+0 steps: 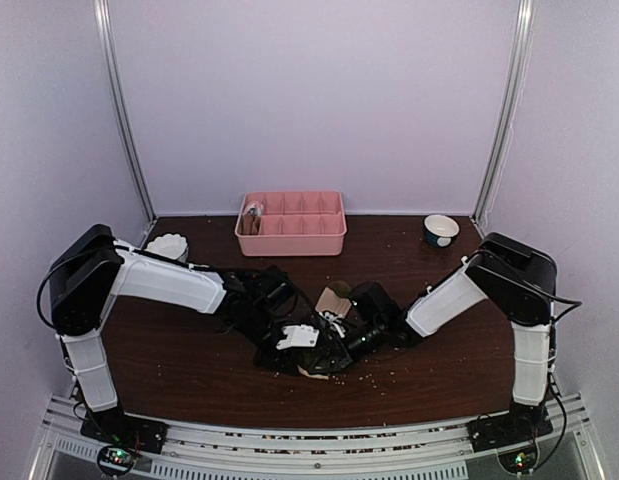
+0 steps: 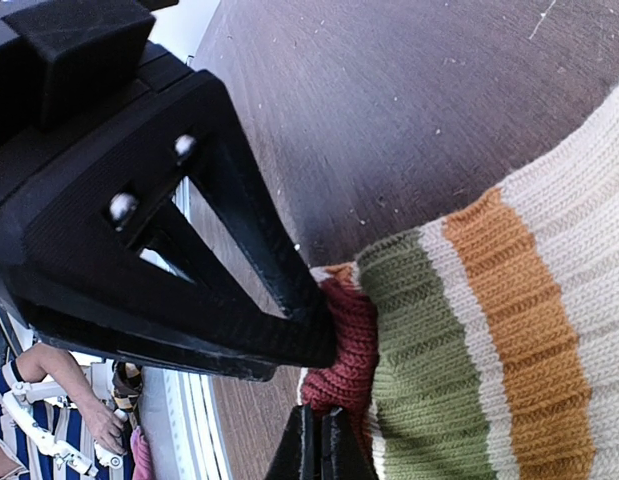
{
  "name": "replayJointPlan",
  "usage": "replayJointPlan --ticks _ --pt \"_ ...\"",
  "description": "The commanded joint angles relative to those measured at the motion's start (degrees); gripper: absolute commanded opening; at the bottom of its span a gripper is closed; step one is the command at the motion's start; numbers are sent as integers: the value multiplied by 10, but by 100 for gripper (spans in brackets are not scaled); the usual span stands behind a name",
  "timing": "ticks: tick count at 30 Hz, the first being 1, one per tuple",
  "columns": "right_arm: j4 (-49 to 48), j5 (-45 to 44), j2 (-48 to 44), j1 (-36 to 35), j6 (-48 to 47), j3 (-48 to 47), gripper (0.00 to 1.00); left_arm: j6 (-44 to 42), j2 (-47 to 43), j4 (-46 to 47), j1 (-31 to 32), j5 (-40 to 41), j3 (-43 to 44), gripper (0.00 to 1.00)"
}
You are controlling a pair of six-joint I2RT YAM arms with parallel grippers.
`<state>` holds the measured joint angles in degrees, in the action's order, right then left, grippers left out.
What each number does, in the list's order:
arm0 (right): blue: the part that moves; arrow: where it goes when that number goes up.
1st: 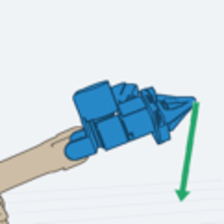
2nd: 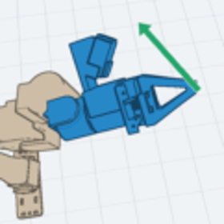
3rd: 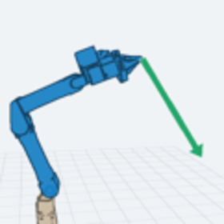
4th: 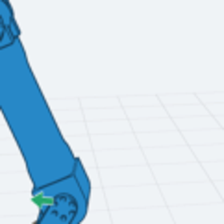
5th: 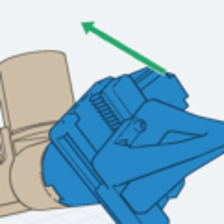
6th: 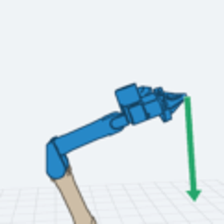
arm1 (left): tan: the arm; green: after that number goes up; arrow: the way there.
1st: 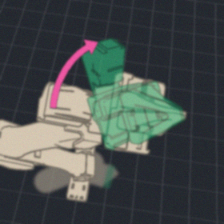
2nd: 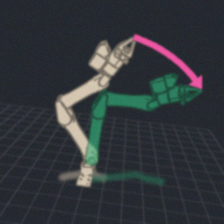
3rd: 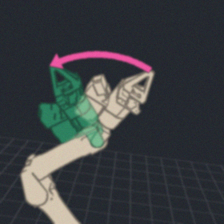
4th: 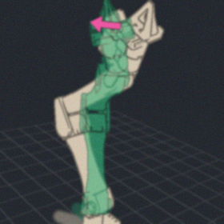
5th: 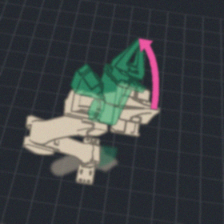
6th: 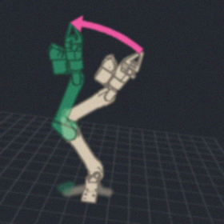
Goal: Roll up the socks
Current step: Roll the sock at the center of the board.
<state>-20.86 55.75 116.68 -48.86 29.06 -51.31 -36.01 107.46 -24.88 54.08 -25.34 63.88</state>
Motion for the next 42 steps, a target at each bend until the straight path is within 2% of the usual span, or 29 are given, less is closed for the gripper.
replayJointPlan --ticks 1,8,17,25,33,42 --pt "93 -56 44 2 6 34 0 -15 -31 -16 2 -17 14 27" --pt "90 -53 46 3 7 33 0 -22 -47 -17 2 -35 7 27" --pt "86 -51 46 2 11 34 0 -27 11 -3 2 -4 23 27" --pt "83 -47 43 3 12 36 0 -22 26 10 2 24 22 27" --pt "80 -44 36 6 16 37 0 -37 32 -6 4 18 2 22" --pt "62 -35 29 9 30 41 0 -20 56 -6 5 43 -4 26"
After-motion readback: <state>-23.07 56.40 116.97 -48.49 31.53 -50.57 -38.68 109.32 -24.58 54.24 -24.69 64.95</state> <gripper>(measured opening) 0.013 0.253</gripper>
